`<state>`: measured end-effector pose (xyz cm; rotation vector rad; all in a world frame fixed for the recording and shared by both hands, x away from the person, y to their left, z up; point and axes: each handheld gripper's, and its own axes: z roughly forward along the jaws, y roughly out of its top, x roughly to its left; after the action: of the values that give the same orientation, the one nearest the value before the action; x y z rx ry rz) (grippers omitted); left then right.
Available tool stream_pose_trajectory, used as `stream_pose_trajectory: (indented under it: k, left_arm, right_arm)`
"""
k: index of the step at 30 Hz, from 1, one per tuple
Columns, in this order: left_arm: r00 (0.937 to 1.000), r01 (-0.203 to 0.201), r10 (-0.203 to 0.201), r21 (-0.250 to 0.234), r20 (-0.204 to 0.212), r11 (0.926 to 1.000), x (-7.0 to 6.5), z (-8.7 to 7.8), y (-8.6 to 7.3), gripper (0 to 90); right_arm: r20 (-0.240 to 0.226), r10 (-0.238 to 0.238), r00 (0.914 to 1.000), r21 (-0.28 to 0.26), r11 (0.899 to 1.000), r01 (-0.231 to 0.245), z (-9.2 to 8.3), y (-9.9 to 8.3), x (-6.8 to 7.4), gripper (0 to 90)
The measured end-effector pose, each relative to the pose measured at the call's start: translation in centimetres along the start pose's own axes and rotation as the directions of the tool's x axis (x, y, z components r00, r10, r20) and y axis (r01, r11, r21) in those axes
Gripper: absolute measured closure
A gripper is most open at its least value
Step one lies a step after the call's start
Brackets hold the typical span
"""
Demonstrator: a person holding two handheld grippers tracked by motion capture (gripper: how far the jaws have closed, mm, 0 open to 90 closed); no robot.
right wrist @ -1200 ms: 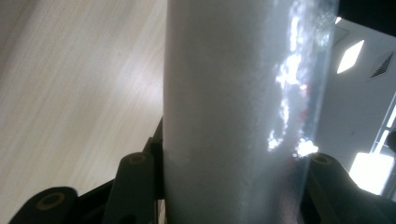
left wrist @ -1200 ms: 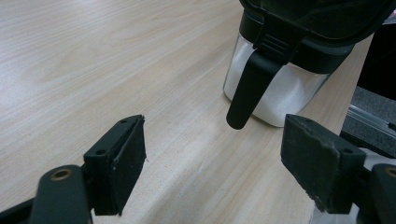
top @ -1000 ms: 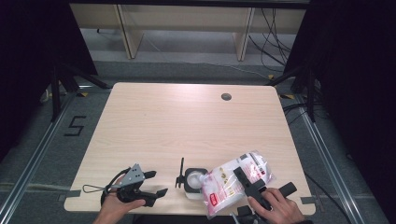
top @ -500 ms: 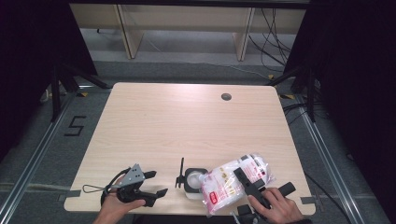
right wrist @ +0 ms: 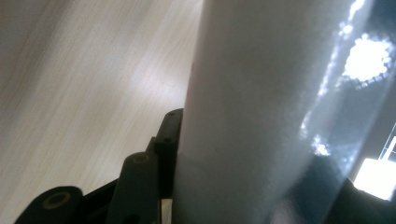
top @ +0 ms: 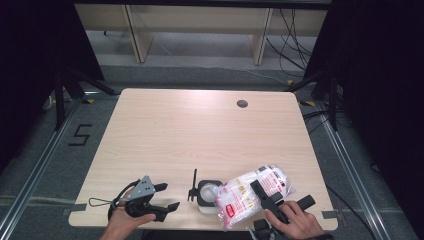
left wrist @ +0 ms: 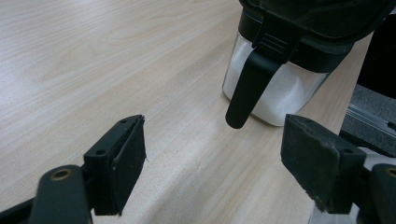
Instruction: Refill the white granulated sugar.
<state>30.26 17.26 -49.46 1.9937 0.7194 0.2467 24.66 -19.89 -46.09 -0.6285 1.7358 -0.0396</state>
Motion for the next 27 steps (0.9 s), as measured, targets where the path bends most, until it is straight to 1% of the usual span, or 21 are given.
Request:
stream_pose_trajectory:
  k: [1,3,4,5,6,8,10,13,14,15,16,17,18,19,20,21,22,24,25,26,27]
  left_arm:
    - [1.0,0.003,-0.003,0.003,-0.001,1.0,-0.02,-0.02,0.02,21.7]
    - [1.0,0.003,-0.003,0.004,-0.001,1.0,-0.03,-0.03,0.02,21.7]
    - [1.0,0.003,-0.003,0.004,-0.001,1.0,-0.02,-0.03,0.02,21.7]
    - [0.9996,0.028,-0.028,0.004,-0.005,0.9996,-0.15,-0.03,-0.04,21.7]
    - [0.9995,0.033,-0.033,0.003,-0.005,0.9995,-0.17,-0.02,-0.05,21.7]
    - [0.9994,0.033,-0.033,0.005,-0.005,0.9994,-0.19,-0.03,-0.03,21.7]
    - [0.9994,0.033,-0.033,0.004,-0.006,0.9995,-0.15,0.0,-0.06,21.7]
    - [0.9995,0.03,-0.03,-0.001,-0.002,0.9995,-0.15,0.02,-0.05,21.7]
    - [0.9997,0.025,-0.025,0.0,-0.001,0.9997,-0.14,-0.02,-0.02,21.7]
    - [0.9994,0.035,-0.035,0.0,-0.003,0.9994,-0.17,-0.01,-0.03,21.7]
    - [0.9995,0.032,-0.032,0.003,-0.006,0.9995,-0.14,-0.03,-0.04,21.7]
    - [0.9999,0.015,-0.015,-0.001,-0.004,0.9999,-0.01,0.01,-0.01,21.7]
    - [1.0,0.008,-0.008,0.0,-0.003,1.0,0.02,0.01,0.0,21.7]
    - [0.9999,0.016,-0.016,0.003,-0.003,0.9999,-0.03,0.01,-0.02,21.7]
    - [0.9994,0.036,-0.036,-0.002,-0.004,0.9994,-0.14,0.06,-0.06,21.7]
    - [0.9993,0.038,-0.038,-0.005,-0.004,0.9993,-0.16,0.07,-0.06,21.7]
    - [0.9993,0.037,-0.038,-0.005,-0.004,0.9993,-0.16,0.06,-0.05,21.7]
    - [0.9995,0.03,-0.03,0.004,-0.008,0.9996,-0.13,-0.04,-0.04,21.7]
    - [0.9994,0.034,-0.034,0.003,-0.006,0.9994,-0.16,-0.04,-0.03,21.7]
    - [0.9996,0.027,-0.027,0.002,-0.006,0.9996,-0.1,-0.05,-0.01,21.7]
    - [0.9999,0.008,-0.008,0.001,-0.008,1.0,0.0,-0.08,0.04,21.7]
  right_arm:
    - [-0.003,0.011,0.9999,0.011,1.0,-0.011,-0.04,0.02,0.15,59.1]
    - [0.0,-0.021,0.9998,0.0,1.0,0.021,0.14,0.09,0.04,59.3]
    - [-0.01,-0.017,0.9998,0.001,1.0,0.017,0.17,0.05,0.01,59.4]
    - [-0.012,-0.014,0.9998,-0.002,1.0,0.014,0.24,0.01,0.04,59.5]
    - [-0.009,0.0,1.0,0.006,1.0,0.0,0.27,-0.08,0.17,60.2]
    - [-0.022,-0.003,0.9998,-0.007,1.0,0.002,0.51,-0.17,0.14,60.4]
    - [-0.021,0.004,0.9998,0.001,1.0,-0.004,0.6,-0.25,0.36,60.4]
    - [-0.027,0.026,0.9993,-0.018,1.0,-0.026,0.91,-0.54,0.61,60.7]
    - [-0.024,0.032,0.9992,-0.022,0.999,-0.032,0.93,-0.63,0.68,60.9]
    - [-0.024,0.033,0.9992,-0.015,0.999,-0.034,0.85,-0.68,0.66,61.2]
    - [-0.02,0.046,0.9987,-0.026,0.999,-0.046,0.85,-0.73,0.65,61.5]
    - [-0.016,0.047,0.9987,-0.025,0.999,-0.048,0.79,-0.74,0.62,61.8]
    - [-0.001,0.049,0.9988,-0.031,0.998,-0.049,0.69,-0.73,0.56,62.2]
    - [0.0,0.053,0.9986,-0.038,0.998,-0.053,0.58,-0.75,0.38,62.5]
    - [0.015,0.045,0.9989,-0.048,0.998,-0.045,0.49,-0.75,0.22,62.7]
    - [0.015,0.061,0.998,-0.051,0.997,-0.061,0.39,-0.74,0.17,62.8]
    - [-0.002,0.074,0.9972,-0.045,0.996,-0.074,0.24,-0.73,0.02,62.9]
    - [0.021,0.083,0.9963,-0.061,0.995,-0.082,0.15,-0.75,-0.08,63.0]
    - [0.021,0.082,0.9964,-0.062,0.995,-0.081,0.12,-0.77,-0.13,63.0]
    - [0.027,0.097,0.9949,-0.06,0.994,-0.095,0.05,-0.81,0.03,63.0]
    - [0.035,0.092,0.9952,-0.061,0.994,-0.09,-0.04,-0.83,-0.08,63.0]
